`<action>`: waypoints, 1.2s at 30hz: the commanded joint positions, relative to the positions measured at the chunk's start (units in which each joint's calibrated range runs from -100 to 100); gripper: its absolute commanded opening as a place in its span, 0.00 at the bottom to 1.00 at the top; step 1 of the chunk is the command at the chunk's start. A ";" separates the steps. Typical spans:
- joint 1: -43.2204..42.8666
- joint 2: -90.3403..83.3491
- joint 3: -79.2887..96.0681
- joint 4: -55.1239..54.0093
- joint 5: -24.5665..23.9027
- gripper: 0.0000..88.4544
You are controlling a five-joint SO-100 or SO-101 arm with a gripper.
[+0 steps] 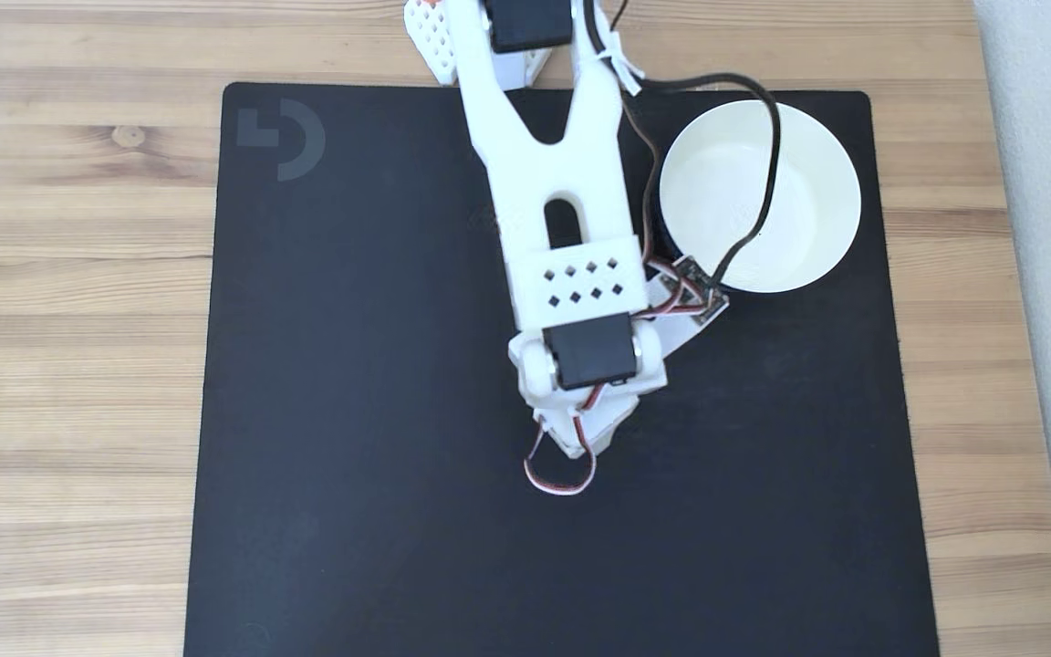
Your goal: Pick up the toy and place it on the plate
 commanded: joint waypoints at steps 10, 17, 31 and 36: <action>0.37 2.34 -1.94 -2.27 -0.23 0.28; -0.22 2.34 -1.76 -2.19 -0.28 0.27; -1.14 2.17 -1.94 -2.19 -2.74 0.03; -1.22 1.42 -1.85 -2.02 -3.00 0.03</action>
